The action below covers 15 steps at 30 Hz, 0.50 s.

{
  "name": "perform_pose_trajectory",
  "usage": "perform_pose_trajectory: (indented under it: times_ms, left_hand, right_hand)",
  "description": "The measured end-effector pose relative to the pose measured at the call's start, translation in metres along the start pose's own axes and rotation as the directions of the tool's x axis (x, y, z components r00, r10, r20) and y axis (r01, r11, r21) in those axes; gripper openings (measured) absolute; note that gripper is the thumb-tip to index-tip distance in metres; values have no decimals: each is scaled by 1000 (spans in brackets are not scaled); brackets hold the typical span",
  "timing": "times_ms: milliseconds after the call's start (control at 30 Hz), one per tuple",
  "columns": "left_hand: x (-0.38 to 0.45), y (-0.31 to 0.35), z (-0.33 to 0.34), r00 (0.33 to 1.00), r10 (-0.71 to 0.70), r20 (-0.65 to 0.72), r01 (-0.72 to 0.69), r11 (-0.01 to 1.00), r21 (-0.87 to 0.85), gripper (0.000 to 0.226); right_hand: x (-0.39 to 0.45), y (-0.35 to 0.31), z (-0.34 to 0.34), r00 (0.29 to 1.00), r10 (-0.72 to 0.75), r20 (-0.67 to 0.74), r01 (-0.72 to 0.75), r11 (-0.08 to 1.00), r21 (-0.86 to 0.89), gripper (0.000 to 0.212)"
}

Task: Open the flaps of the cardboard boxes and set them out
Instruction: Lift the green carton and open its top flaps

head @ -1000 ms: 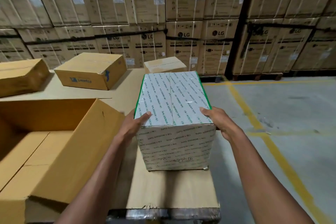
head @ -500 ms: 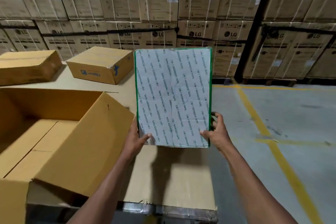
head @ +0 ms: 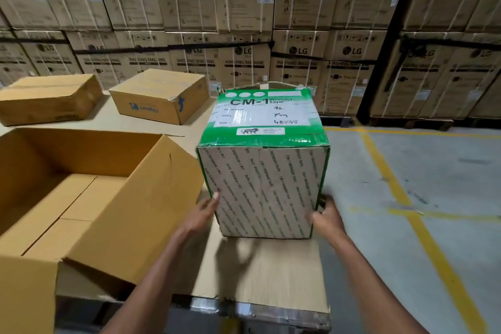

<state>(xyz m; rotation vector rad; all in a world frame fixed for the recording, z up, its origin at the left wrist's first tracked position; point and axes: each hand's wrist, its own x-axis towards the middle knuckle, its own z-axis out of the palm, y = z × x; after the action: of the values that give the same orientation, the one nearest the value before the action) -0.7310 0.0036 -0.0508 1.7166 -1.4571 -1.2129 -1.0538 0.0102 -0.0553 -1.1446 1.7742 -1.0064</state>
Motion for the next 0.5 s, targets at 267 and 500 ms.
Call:
perform_pose_trajectory:
  times_ms: [267,500]
  left_hand:
    - [-28,125,-50,977,69,-200,-130,942,-309,75]
    - [-13,134,-35,955,119,-271,-200,934,-296,50]
  right_hand:
    - [0,-120,-47,975,-114,-192,183,903,389,50]
    - [12,-139,-40,972,-221,-75,226,971,77,38]
